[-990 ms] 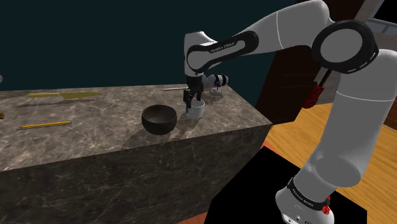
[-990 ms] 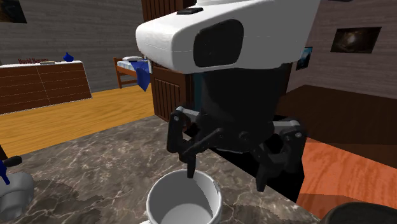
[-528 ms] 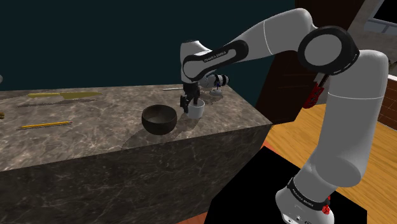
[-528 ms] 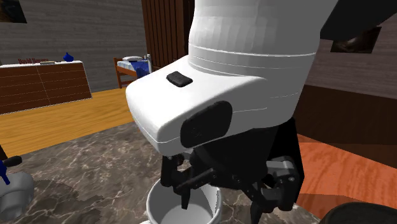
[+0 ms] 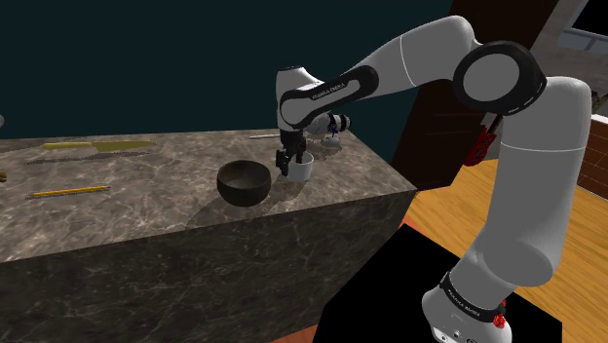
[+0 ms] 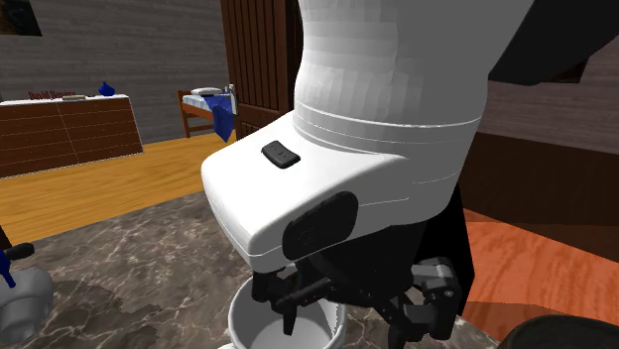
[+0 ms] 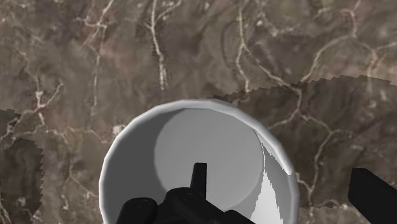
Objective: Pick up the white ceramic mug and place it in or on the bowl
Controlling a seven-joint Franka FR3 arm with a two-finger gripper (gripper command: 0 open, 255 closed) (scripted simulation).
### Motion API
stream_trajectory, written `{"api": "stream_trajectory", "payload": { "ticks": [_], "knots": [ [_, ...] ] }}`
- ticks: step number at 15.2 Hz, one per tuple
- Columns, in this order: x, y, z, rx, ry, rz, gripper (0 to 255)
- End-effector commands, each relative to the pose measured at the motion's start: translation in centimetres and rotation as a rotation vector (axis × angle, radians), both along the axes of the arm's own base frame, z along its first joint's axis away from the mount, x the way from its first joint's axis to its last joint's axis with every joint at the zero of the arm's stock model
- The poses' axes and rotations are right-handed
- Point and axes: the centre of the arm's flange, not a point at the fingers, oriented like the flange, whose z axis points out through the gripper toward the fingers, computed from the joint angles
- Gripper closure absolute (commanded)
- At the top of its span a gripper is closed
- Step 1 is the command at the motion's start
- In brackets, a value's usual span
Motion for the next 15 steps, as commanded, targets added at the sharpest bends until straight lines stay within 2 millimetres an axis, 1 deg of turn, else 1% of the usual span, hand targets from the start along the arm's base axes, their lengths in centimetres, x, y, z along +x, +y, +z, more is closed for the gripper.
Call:
{"api": "stream_trajectory", "payload": {
  "ticks": [1, 2, 11, 15],
  "knots": [
    [0.0, 0.0, 0.0, 0.000, 0.000, 0.000, 0],
    [0.0, 0.0, 0.0, 0.000, 0.000, 0.000, 255],
    [0.0, 0.0, 0.0, 0.000, 0.000, 0.000, 255],
    [0.0, 0.0, 2.1, 0.000, 0.000, 0.000, 255]
  ]
}}
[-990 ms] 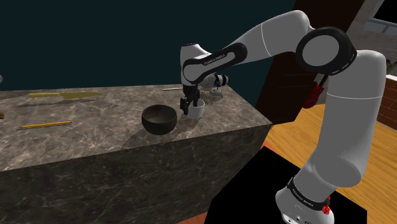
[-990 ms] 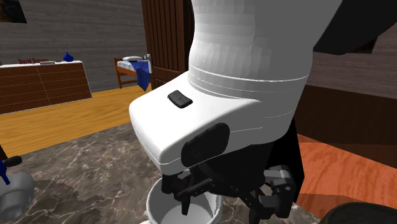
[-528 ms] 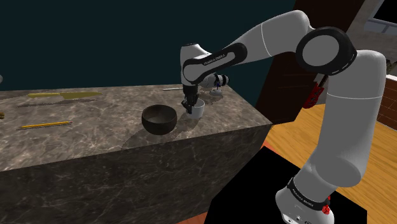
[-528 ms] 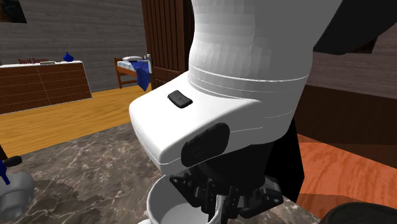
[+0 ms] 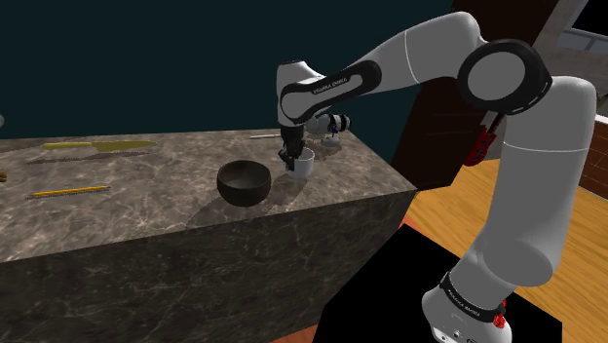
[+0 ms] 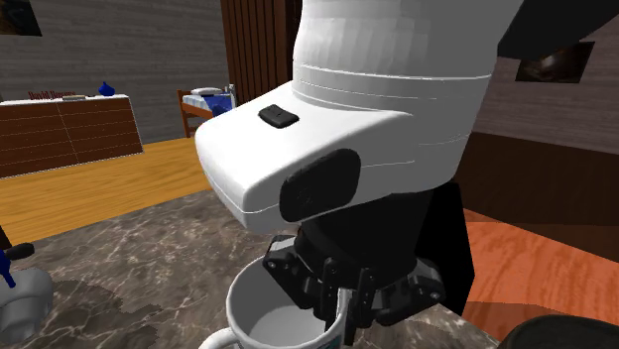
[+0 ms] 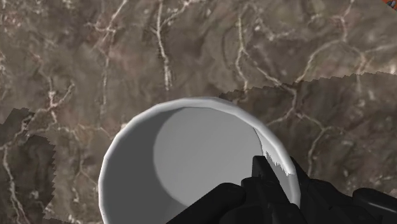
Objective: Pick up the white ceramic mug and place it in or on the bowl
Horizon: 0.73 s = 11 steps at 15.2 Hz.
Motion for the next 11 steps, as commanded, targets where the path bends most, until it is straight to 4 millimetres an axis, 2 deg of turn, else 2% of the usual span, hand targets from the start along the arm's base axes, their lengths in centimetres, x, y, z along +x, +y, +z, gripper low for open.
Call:
{"api": "stream_trajectory", "payload": {
  "ticks": [1, 11],
  "knots": [
    [0.0, 0.0, 1.0, 0.000, 0.000, 0.000, 255],
    [0.0, 0.0, 6.3, 0.000, 0.000, 0.000, 255]
  ]
}}
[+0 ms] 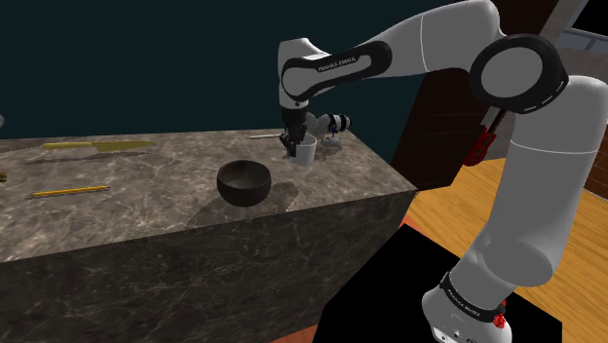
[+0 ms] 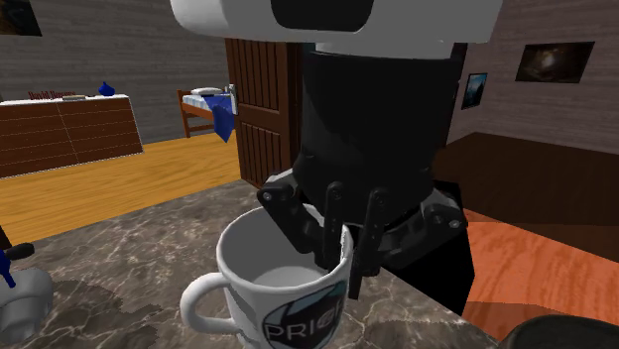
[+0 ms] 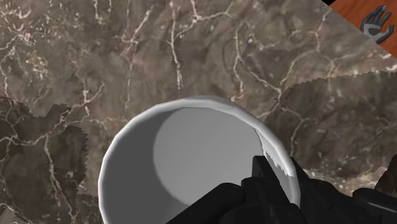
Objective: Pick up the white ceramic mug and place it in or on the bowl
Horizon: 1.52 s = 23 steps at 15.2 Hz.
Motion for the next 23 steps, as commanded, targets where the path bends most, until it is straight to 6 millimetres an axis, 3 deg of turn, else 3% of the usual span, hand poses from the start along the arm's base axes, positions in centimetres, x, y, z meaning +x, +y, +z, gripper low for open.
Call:
{"api": "stream_trajectory", "payload": {
  "ticks": [1, 18, 23],
  "knots": [
    [0.0, 0.0, 1.2, 0.000, 0.000, 0.000, 255],
    [0.0, 0.0, 9.8, 0.000, 0.000, 0.000, 255],
    [0.5, 6.6, 10.2, 0.000, 0.000, 0.000, 255]
  ]
}}
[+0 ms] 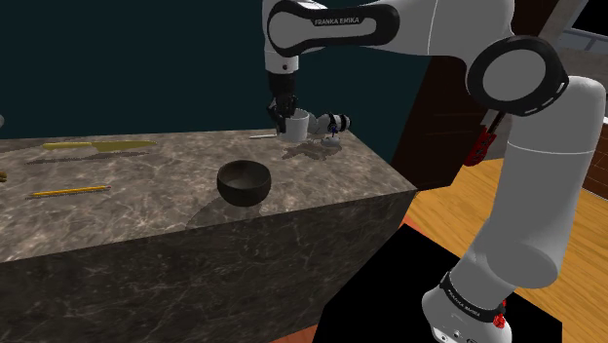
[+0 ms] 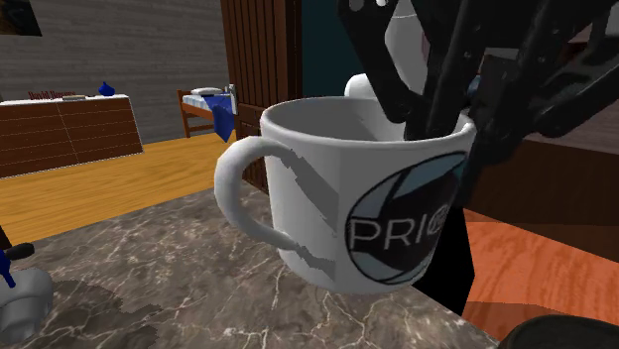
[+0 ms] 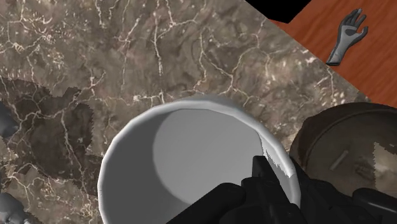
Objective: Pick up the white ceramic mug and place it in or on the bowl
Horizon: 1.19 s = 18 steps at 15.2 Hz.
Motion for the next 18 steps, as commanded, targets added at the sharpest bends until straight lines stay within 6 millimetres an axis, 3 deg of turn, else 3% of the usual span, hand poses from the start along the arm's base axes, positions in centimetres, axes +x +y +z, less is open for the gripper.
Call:
{"api": "stream_trajectory", "payload": {
  "ticks": [1, 12, 18],
  "knots": [
    [-0.1, 2.6, 0.2, 0.000, 0.000, -0.001, 255],
    [0.9, 17.5, 1.0, 0.000, 0.000, -0.001, 255],
    [0.9, 17.5, -2.2, 0.000, 0.000, -0.001, 255]
  ]
}}
